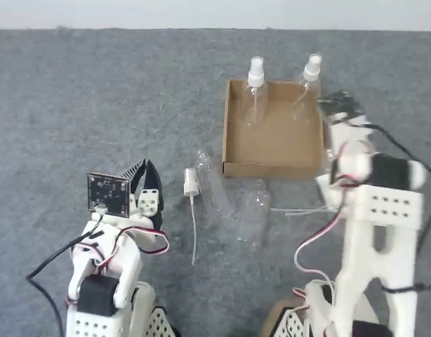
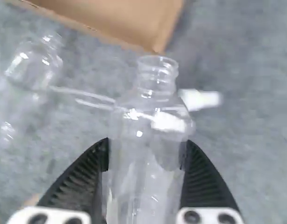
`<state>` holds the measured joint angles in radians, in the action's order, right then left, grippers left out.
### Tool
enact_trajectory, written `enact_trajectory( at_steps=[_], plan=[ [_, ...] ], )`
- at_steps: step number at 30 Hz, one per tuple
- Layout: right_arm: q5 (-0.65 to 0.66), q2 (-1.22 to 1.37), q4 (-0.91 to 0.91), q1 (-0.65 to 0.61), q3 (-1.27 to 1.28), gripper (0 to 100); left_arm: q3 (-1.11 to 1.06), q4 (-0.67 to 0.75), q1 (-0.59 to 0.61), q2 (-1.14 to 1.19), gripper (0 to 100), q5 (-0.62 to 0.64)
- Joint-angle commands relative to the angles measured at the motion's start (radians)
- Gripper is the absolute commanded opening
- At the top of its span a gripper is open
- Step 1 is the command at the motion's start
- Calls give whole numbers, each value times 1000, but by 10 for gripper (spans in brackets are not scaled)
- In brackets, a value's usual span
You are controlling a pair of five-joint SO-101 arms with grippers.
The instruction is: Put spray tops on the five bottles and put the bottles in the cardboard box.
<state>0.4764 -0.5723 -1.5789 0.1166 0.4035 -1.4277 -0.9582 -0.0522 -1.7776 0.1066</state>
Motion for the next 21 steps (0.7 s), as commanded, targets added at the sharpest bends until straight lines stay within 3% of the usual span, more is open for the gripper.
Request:
enact_trajectory(
  at_steps=[1,7,12,17,21],
  plan=[
    [169,-48,-87,170,-143,66,96,-18,3,-2,11,-3],
    [422,-12,-82,401,-189,66,291,-127,3,224,11,-86],
    [494,203,42,565,-269,66,521,-229,3,578,11,-224],
    [554,475,114,621,-404,67,711,-293,-6,905,13,-242],
    [542,656,143,625,-496,68,733,-216,-8,1091,39,-204]
  ],
)
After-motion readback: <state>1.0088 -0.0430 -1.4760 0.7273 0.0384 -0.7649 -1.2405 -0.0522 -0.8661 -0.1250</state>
